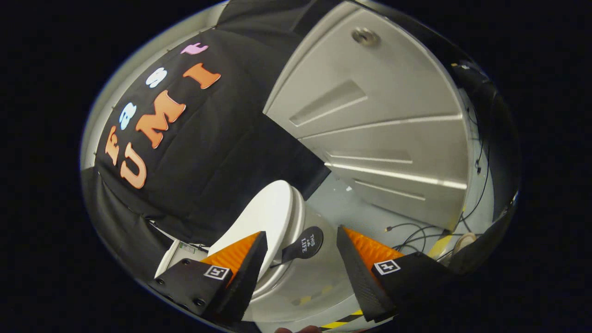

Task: Open the toilet lid.

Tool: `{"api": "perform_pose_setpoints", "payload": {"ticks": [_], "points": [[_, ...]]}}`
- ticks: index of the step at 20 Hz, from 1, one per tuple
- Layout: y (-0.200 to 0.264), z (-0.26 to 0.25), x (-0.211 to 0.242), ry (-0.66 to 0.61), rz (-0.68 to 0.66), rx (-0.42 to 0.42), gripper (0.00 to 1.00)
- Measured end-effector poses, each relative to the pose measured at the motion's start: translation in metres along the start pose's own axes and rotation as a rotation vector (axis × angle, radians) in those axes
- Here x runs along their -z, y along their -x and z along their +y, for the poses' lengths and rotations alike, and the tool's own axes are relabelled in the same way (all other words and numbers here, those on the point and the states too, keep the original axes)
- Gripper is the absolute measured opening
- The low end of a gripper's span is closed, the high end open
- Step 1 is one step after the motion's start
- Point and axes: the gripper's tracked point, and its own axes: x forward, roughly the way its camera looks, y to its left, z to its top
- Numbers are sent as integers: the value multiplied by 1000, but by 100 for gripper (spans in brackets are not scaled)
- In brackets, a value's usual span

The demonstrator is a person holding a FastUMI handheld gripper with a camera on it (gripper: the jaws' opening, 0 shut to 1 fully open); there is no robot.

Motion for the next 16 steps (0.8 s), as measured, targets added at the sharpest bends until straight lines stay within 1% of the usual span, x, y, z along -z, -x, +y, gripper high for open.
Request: {"api": "perform_pose_setpoints", "payload": {"ticks": [6, 9, 10, 12, 14, 15, 16], "points": [[-17, -10, 0, -42, 4, 10, 93], [-24, -6, 7, -42, 32, -15, 85], [-31, -3, -1, -43, -16, -28, 83], [-33, -4, -3, -55, -24, -32, 70], [-31, 2, -1, -76, -13, -64, 68], [-30, 7, 0, -81, -13, -81, 57], [-30, 7, 0, -73, -16, -78, 47]]}}
